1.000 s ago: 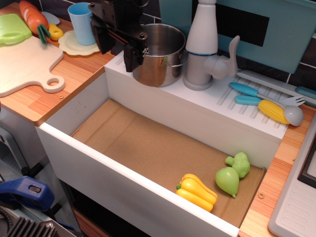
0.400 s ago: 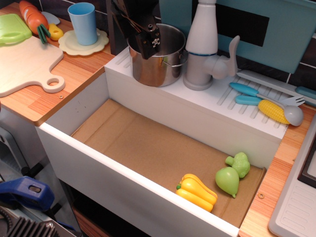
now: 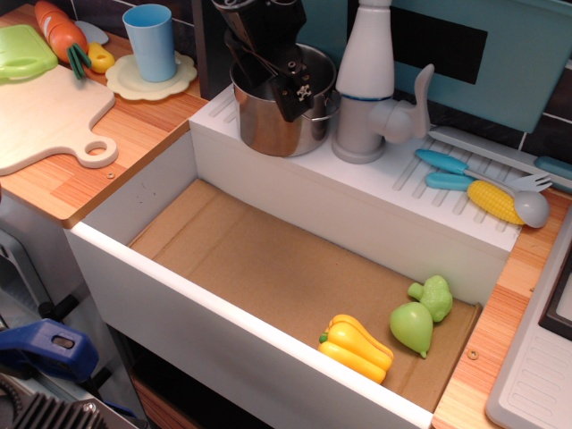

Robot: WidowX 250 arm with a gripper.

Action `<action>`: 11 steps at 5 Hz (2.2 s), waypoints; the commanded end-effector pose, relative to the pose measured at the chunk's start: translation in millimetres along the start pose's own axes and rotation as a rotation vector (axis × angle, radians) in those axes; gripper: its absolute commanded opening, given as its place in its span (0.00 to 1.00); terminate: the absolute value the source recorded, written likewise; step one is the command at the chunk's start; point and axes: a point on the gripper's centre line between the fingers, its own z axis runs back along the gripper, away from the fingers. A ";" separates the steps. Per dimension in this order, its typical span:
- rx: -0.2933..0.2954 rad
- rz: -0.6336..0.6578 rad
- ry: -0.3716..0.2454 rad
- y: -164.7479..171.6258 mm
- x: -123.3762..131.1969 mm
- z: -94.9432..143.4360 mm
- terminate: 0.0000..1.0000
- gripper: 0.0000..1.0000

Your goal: Put pot or pan in sink

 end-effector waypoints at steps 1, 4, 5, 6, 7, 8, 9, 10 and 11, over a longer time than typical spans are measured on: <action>-0.031 0.011 -0.020 5.1 7.0 -3.6 0.00 1.00; -0.123 0.065 -0.040 5.8 -6.7 -29.5 0.00 1.00; -0.132 0.078 -0.040 6.0 -9.3 -35.4 0.00 1.00; -0.124 0.071 -0.022 11.8 -6.6 -33.6 0.00 0.00; -0.079 0.073 0.014 9.0 -2.6 -20.5 0.00 0.00; -0.049 0.140 0.050 -5.3 -5.5 -5.3 0.00 0.00; -0.032 0.218 0.090 -14.0 -19.9 6.9 0.00 0.00; 0.016 0.294 0.141 -24.2 -29.2 19.5 0.00 0.00; 0.060 0.394 0.185 -33.2 -43.6 12.5 0.00 0.00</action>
